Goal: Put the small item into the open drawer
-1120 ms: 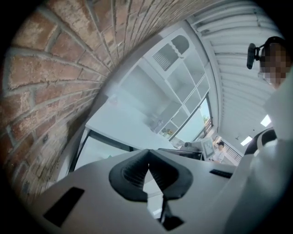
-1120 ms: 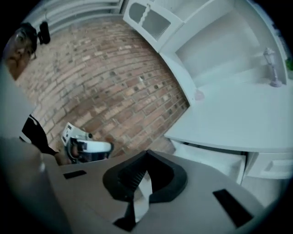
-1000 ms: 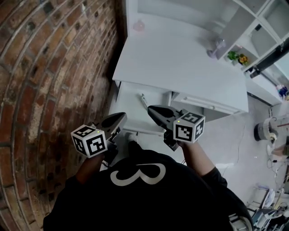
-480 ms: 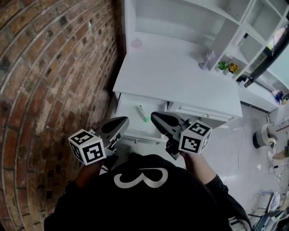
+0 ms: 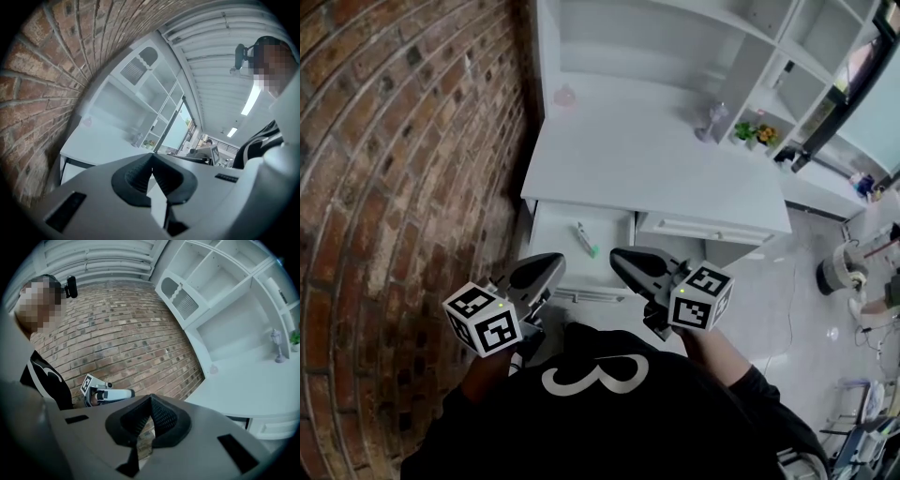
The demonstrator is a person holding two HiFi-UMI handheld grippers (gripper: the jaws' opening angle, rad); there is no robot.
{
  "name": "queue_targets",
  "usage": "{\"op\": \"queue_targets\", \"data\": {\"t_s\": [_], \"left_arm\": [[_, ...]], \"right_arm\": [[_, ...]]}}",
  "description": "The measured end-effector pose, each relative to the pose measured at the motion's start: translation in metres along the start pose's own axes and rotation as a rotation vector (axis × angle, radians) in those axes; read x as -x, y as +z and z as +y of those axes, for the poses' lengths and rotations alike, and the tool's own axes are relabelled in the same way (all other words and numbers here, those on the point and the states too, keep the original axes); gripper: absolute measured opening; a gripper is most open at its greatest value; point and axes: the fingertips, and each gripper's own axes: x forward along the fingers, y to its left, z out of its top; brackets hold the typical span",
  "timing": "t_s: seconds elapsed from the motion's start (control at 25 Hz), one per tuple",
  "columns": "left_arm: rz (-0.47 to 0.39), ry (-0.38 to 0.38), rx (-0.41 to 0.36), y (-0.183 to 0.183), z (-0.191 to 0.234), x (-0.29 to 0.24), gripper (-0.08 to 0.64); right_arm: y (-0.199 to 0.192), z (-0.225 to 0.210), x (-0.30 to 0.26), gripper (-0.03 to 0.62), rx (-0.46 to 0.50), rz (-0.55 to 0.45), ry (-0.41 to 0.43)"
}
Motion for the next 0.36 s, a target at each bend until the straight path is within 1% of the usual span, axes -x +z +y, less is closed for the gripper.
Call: {"op": "queue_targets", "data": {"t_s": [0.2, 0.36], "left_arm": [[-0.023, 0.009, 0.019, -0.0018, 0.0059, 0.0043, 0.002], [-0.019, 0.016, 0.025, -0.0031, 0.0064, 0.0044, 0.002]], "right_arm": [[-0.0002, 0.0018, 0.0012, 0.008, 0.010, -0.010, 0.003], [-0.0020, 0.0006, -0.0001, 0.008, -0.013, -0.015, -0.007]]}}
